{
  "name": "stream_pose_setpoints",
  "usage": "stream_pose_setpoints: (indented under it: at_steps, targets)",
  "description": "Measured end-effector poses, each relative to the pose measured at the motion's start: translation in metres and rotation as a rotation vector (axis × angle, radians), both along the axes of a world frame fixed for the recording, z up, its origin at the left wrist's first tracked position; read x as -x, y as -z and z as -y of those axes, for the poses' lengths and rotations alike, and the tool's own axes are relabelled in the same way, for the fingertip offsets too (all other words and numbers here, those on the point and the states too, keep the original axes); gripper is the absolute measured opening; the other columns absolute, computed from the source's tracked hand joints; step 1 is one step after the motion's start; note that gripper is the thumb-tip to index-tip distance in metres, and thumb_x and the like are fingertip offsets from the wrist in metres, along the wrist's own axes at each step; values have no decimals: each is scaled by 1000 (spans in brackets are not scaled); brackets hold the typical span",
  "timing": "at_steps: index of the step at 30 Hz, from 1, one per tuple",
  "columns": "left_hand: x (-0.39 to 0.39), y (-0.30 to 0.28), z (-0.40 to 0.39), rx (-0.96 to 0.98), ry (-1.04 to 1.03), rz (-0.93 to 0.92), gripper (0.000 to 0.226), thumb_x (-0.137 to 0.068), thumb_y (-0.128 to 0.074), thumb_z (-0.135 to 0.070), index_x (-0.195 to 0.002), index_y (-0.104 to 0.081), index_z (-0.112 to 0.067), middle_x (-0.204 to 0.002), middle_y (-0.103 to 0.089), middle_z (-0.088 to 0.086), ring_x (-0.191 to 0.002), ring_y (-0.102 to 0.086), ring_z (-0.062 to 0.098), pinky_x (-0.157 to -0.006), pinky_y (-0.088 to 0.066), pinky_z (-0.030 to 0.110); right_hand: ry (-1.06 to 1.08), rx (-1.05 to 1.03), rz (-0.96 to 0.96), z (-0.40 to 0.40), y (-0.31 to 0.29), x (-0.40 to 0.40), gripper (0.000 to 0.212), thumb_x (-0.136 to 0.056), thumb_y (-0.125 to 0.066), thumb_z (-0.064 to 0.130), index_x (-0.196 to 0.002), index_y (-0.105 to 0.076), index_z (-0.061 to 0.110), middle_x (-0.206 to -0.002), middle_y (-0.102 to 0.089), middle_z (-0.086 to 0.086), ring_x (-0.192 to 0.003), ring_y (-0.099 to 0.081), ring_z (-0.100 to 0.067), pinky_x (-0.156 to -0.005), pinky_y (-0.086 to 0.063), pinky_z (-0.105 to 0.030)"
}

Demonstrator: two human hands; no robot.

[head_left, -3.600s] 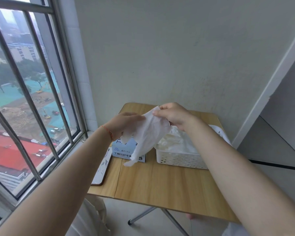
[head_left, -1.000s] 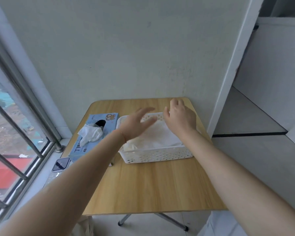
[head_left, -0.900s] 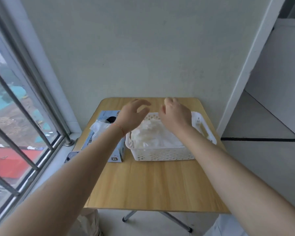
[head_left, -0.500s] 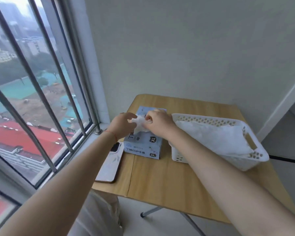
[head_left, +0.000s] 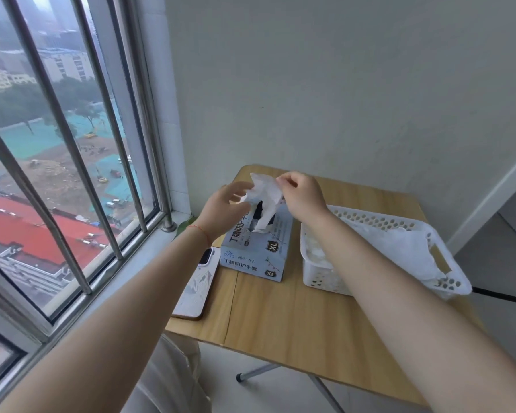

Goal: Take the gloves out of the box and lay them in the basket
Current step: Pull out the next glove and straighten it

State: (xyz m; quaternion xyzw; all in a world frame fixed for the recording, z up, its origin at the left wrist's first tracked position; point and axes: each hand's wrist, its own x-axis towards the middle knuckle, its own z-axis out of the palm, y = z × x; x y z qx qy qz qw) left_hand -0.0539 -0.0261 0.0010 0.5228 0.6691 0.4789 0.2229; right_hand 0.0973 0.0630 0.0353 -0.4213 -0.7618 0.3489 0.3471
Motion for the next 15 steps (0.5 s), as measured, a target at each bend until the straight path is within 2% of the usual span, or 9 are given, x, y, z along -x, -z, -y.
stream_pose_setpoints:
  at_steps: [4, 6, 8, 11, 13, 15]
  targets:
    - [-9, -21, -5, -103, 9, 139, 23, -91, -67, -22, -109, -62, -35, -111, -61, -11, -110, -58, 14, -96, -46, 29, -50, 263, -213, -2, -13, -6, 20, -94, -53, 31, -81, -61, 19, -83, -61, -6, -77, -55, -20, -72, -44, -35]
    - [-13, -33, -7, -110, 26, 215, 20, -90, -69, -21, -103, -64, -36, -108, -67, -10, -103, -63, 10, -90, -50, 24, -99, 367, -323, -1, -21, -12, 21, -98, -52, 24, -79, -60, 17, -81, -60, -7, -77, -53, -21, -71, -41, -33]
    - [-18, -43, -8, -84, 46, 276, 13, -89, -70, -20, -98, -68, -30, -101, -72, -7, -91, -67, 10, -81, -53, 23, -165, 464, -467, 0, -30, -19, 23, -101, -46, 14, -82, -59, 12, -81, -62, -8, -74, -57, -21, -68, -45, -31]
    - [-22, -51, -7, -52, 65, 368, 8, -89, -70, -20, -94, -73, -15, -91, -70, 6, -79, -64, 19, -72, -52, 32, -214, 514, -542, 6, -40, -30, 22, -101, -43, 9, -86, -60, 7, -82, -64, -10, -74, -60, -21, -66, -50, -30]
    - [-25, -56, -4, -56, 100, 480, 20, -87, -71, -22, -97, -72, -5, -90, -67, 12, -79, -61, 24, -75, -48, 39, -218, 550, -525, 8, -43, -37, 26, -103, -42, 19, -90, -61, 7, -83, -64, -10, -77, -60, -23, -66, -50, -30]
    - [-29, -59, -1, -51, 134, 553, 26, -85, -70, -24, -98, -71, -2, -90, -65, 15, -81, -60, 27, -78, -47, 44, -254, 621, -426, 11, -47, -45, 52, -100, -36, 51, -97, -64, 8, -87, -68, -11, -81, -66, -25, -70, -52, -33]
